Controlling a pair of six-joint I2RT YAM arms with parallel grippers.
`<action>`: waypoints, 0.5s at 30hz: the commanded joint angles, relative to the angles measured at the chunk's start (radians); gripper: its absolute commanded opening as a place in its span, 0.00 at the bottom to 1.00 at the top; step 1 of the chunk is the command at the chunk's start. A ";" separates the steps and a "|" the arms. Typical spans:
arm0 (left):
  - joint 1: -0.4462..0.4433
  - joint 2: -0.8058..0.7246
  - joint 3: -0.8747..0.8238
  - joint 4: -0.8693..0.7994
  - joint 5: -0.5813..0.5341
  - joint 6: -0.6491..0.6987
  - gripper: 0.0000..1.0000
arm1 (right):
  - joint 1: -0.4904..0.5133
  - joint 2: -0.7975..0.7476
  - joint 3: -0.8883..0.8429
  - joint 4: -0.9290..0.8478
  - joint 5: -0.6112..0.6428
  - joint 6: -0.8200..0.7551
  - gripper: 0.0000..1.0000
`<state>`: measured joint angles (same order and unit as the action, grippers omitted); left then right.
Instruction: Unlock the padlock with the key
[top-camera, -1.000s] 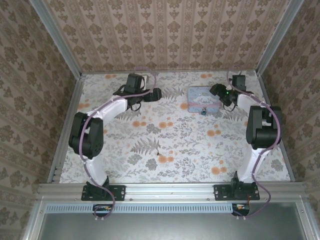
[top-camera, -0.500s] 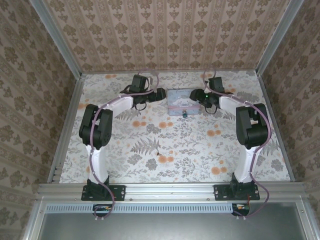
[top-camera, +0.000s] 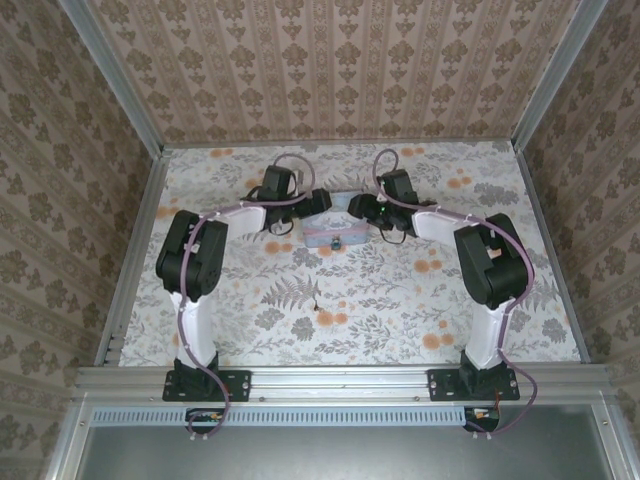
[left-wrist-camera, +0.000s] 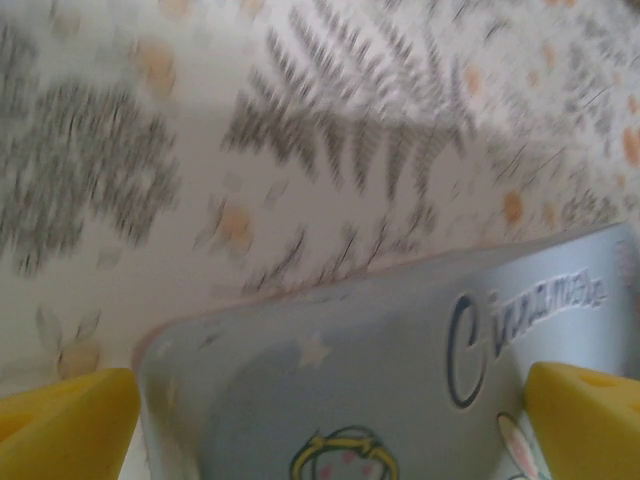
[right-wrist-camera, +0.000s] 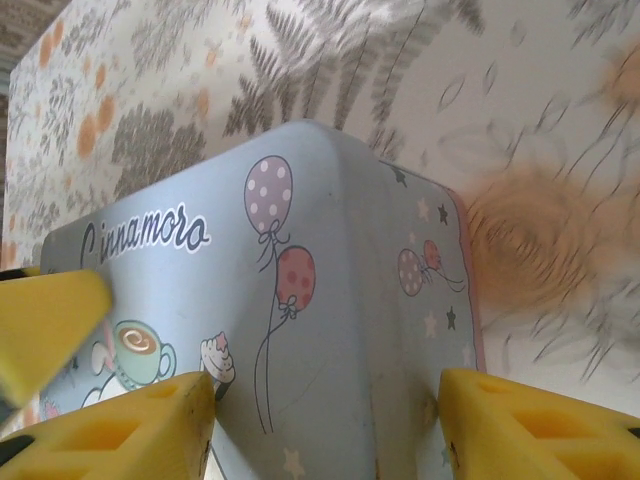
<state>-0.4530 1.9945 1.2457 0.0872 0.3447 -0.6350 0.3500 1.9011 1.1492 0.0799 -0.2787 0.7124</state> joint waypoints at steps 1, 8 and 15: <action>-0.035 -0.096 -0.075 0.065 0.003 -0.029 1.00 | 0.042 -0.051 -0.092 0.019 0.037 0.070 0.62; -0.078 -0.200 -0.205 0.106 -0.019 -0.047 1.00 | 0.073 -0.108 -0.205 0.072 0.074 0.122 0.63; -0.082 -0.234 -0.233 0.070 -0.098 -0.052 1.00 | 0.073 -0.160 -0.218 0.032 0.091 0.120 0.71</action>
<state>-0.5297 1.7931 1.0080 0.1413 0.2600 -0.6666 0.4099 1.7683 0.9504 0.1749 -0.2066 0.8204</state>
